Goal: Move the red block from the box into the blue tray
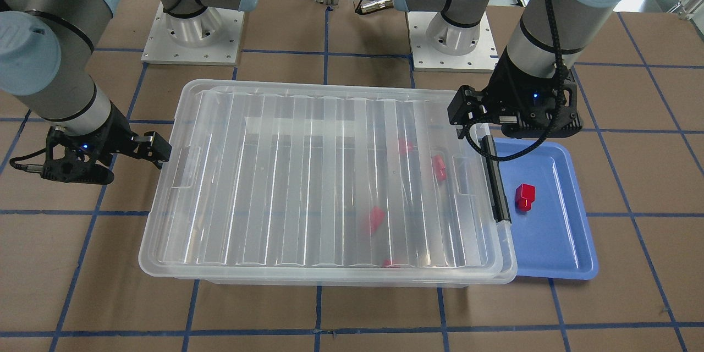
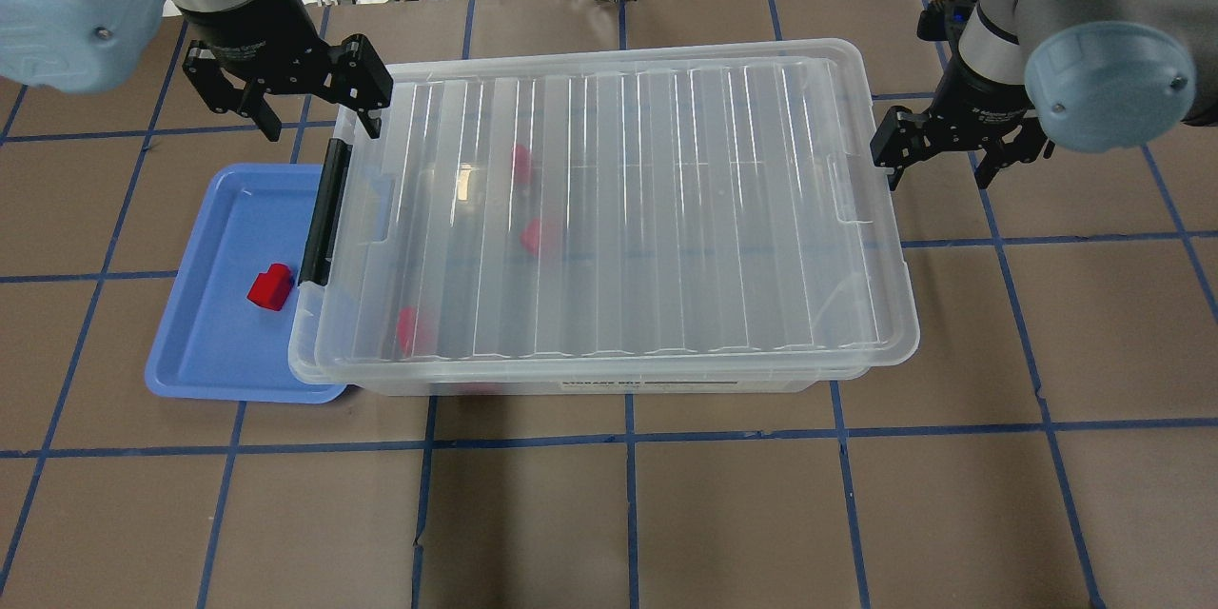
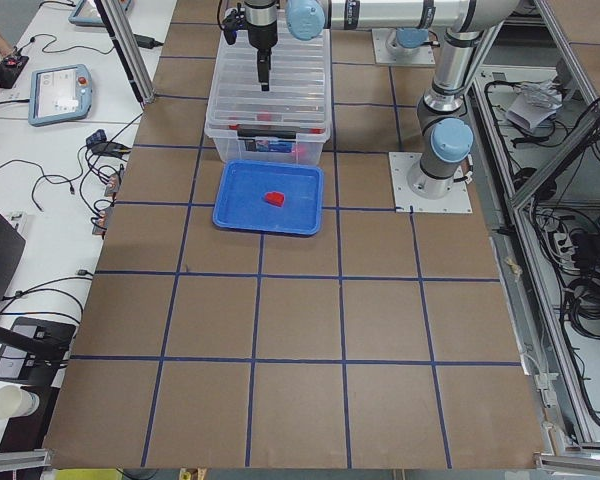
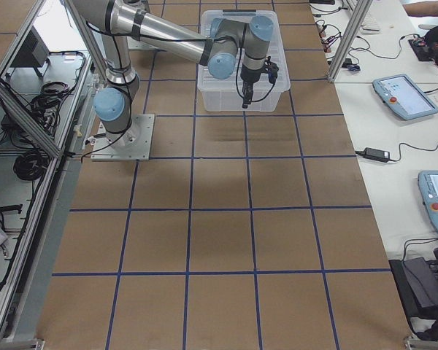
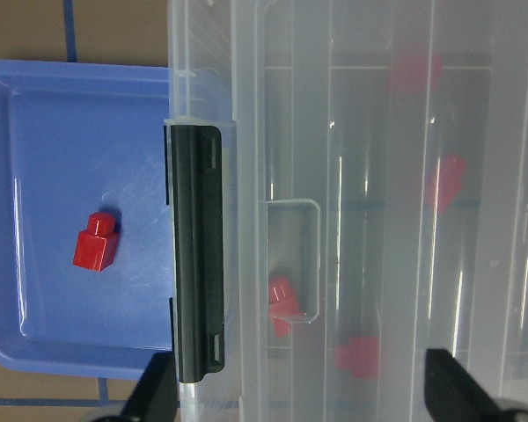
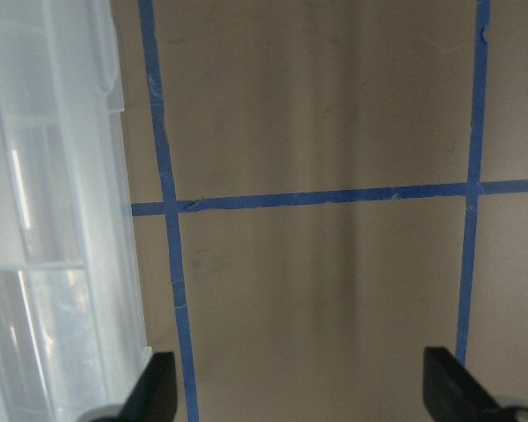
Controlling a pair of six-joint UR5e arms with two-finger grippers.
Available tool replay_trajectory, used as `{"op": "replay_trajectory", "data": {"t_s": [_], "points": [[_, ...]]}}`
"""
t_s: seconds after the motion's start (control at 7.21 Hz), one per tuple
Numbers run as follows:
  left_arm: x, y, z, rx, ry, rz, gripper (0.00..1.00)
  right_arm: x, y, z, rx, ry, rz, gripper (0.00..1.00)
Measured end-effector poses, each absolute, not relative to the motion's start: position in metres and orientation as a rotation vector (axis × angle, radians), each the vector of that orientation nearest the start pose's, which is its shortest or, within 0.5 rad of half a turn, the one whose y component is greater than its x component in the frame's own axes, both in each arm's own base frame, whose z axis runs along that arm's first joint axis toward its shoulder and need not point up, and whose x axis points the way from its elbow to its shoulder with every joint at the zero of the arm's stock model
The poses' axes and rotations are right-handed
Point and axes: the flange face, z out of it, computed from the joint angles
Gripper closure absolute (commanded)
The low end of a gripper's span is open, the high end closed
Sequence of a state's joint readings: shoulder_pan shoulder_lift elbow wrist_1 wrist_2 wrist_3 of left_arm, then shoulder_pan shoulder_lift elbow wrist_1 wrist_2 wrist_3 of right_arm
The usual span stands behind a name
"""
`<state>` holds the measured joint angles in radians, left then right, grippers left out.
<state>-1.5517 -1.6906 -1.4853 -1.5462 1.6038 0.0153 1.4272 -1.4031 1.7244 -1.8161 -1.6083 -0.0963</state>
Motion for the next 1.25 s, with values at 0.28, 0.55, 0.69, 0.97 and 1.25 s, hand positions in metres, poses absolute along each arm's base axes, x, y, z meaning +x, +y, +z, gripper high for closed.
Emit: {"op": "replay_trajectory", "data": {"t_s": [0.28,0.55,0.69,0.97,1.25], "points": [[-0.119,-0.544,0.471,-0.007,3.11,0.014,0.0,0.051,-0.55,0.359,0.071,3.171,0.102,0.0],[-0.12,-0.544,0.472,-0.005,3.11,0.013,0.0,0.05,-0.547,0.397,0.074,3.181,0.04,0.0],[-0.12,-0.544,0.474,-0.005,3.109,0.009,0.0,0.053,-0.534,0.431,0.077,3.181,0.043,0.0],[-0.12,-0.545,0.474,-0.006,3.109,0.008,0.0,0.06,-0.497,0.486,0.079,3.173,0.097,0.0],[-0.119,-0.546,0.472,-0.008,3.11,0.013,0.0,0.078,-0.486,0.491,0.061,3.155,0.146,0.0]]}}
